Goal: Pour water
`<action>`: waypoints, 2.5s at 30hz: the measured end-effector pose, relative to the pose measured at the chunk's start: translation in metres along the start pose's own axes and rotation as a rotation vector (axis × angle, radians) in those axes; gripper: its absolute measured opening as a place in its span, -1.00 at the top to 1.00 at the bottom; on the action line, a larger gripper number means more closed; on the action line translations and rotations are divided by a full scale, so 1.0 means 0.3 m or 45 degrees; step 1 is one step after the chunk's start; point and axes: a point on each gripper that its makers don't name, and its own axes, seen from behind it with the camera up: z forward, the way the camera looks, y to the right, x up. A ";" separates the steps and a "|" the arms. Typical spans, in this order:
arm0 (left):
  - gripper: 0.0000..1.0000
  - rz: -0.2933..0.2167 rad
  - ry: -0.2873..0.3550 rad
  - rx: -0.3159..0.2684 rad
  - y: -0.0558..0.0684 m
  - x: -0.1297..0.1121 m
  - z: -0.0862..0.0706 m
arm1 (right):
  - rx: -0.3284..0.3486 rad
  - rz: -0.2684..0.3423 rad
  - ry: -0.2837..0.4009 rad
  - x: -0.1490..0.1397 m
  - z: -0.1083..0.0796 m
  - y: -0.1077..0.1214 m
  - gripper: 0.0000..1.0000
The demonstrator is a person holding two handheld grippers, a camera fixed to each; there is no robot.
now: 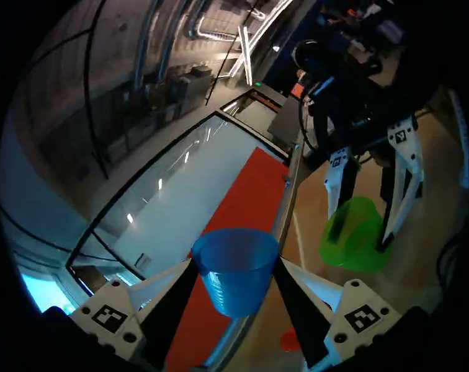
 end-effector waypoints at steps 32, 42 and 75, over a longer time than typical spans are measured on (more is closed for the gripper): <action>-0.70 -0.816 -0.176 -0.056 0.038 -0.183 -0.027 | -0.030 -0.025 -0.006 0.021 -0.027 0.013 -0.80; -0.70 -0.857 -0.232 -0.120 0.104 -0.208 -0.059 | -0.039 -0.027 -0.045 0.011 -0.047 0.018 -0.80; -0.73 -0.949 -0.389 -0.368 0.431 -0.263 -0.178 | -0.061 -0.033 -0.368 -0.177 -0.149 0.067 -0.81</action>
